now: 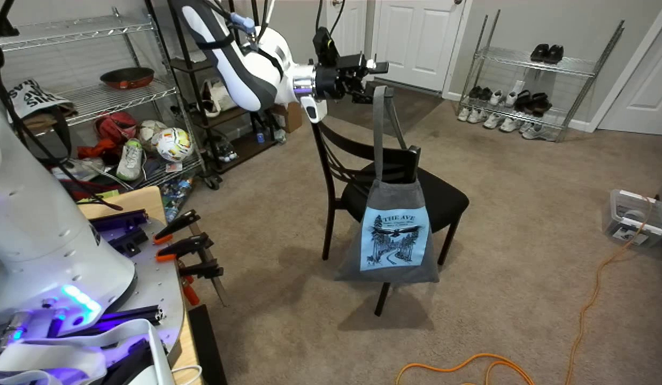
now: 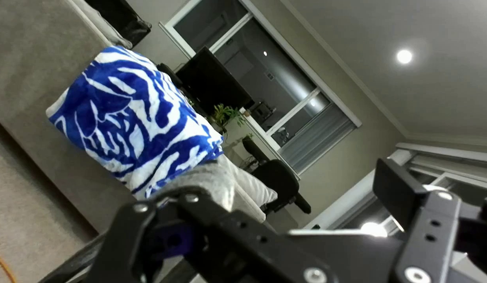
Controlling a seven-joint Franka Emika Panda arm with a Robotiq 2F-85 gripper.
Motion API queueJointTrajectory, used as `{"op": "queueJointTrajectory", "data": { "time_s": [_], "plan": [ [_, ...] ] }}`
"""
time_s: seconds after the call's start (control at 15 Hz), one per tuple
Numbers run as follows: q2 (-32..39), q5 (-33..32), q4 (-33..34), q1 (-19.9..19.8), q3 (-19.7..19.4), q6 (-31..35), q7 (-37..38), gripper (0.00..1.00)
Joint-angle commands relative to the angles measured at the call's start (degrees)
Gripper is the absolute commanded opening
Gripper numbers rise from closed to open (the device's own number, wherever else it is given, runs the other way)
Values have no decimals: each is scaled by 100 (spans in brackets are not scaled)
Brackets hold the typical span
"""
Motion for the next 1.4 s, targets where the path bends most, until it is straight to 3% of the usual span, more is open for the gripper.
{"op": "queueJointTrajectory", "data": {
  "time_s": [0.0,0.27,1.0,1.33],
  "plan": [
    [20,749,329,27,188,-90,-490,100],
    [-21,1231,536,-60,302,295,-802,100],
    [60,1811,868,-129,297,1117,-1339,100],
    [31,2534,1092,-221,355,1430,-1385,100]
  ]
}}
